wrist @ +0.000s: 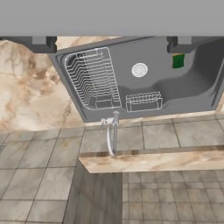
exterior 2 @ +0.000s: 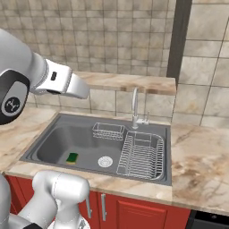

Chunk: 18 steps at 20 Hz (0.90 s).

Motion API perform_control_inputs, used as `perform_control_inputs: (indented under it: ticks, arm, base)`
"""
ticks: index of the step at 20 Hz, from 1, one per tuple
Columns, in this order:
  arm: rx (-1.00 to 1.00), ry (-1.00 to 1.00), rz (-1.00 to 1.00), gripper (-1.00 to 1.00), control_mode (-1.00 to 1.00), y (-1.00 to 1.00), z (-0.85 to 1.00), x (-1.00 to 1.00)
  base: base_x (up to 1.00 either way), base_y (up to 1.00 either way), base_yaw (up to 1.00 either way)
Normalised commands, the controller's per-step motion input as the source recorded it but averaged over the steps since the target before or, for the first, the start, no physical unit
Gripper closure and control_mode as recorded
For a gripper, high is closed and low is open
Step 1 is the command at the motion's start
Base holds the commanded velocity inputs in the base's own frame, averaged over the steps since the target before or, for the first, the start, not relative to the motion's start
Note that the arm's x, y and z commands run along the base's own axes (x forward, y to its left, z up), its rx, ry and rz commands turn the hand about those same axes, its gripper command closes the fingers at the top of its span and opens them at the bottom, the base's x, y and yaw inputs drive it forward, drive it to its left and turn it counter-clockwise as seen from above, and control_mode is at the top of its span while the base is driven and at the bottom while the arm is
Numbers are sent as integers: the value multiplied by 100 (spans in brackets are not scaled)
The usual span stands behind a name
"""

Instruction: Pick up the sponge and sponge from the sink, and place them back in the cabinet, and close the cabinet door.

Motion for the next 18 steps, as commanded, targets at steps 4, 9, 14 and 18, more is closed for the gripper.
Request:
perform_control_inputs:
  ticks: [4, 9, 14, 18]
  arm:
    - [0, 0, 0, -100, 100, 0, 0, 0]
    - [0, 0, 0, -100, -100, 0, 0, 5]
    - [0, 0, 0, -100, -100, 0, 0, 28]
    - [2, 5, 0, -100, -100, 13, 0, 35]
  base:
    - [27, 0, 0]
    - [1, 0, 0]
    - [0, 0, 0]
    - [0, 0, 0]
